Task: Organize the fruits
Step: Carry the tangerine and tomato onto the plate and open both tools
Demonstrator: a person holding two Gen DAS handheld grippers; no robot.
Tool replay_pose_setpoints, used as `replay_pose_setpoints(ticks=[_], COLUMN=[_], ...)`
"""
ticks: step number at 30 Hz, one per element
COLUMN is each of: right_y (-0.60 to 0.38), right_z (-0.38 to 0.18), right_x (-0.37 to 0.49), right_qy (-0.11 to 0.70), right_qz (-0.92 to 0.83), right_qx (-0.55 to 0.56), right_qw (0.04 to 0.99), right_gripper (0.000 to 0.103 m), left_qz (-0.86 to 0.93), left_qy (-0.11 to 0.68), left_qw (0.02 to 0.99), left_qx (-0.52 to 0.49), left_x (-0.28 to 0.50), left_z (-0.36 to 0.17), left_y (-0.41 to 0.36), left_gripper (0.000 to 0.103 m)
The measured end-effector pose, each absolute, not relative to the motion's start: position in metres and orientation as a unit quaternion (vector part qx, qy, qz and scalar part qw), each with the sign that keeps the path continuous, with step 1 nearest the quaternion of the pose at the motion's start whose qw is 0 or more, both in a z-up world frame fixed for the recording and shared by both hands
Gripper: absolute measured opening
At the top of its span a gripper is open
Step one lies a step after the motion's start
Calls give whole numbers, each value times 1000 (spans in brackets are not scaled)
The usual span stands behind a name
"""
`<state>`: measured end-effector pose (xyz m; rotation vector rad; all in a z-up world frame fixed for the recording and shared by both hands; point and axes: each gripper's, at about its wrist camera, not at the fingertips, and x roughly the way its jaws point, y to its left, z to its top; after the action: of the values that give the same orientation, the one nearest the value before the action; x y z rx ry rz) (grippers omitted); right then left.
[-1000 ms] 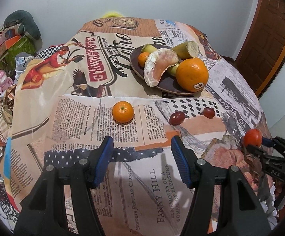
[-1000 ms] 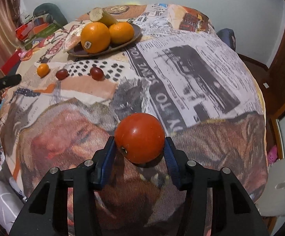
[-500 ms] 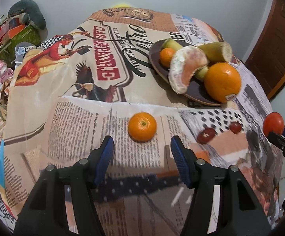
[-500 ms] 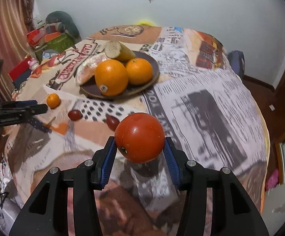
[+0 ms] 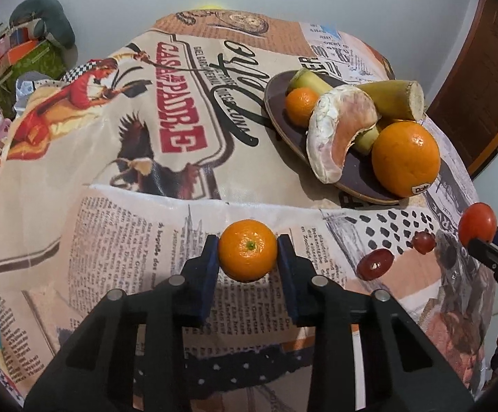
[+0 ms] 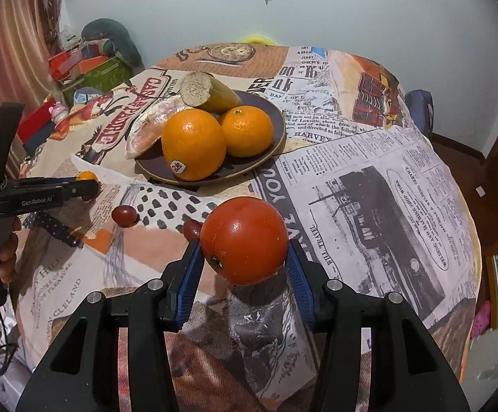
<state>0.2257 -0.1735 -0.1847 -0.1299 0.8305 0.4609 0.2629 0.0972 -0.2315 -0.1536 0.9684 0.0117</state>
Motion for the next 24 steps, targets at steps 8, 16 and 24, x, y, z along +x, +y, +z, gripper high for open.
replay_pose_setpoints(ticks=[8,16,24], right_y=[-171,-167,-159], right_z=[-173,-150,-133], right_x=[234,251,274], right_qy=[385,353,326], right_qz=[223,223,222], right_qx=[-63,-65,-77], right_qw=[893,906,916], right_gripper=[45,45,45], left_qz=[0,-16,-29], left_qy=[441,406,373], left_qw=[895,912,926], left_qx=[-75,-62,-47], left_x=[263,278,303], left_z=[-210,-177,-150], left_y=[96,84,68], left_gripper=[33,33,33])
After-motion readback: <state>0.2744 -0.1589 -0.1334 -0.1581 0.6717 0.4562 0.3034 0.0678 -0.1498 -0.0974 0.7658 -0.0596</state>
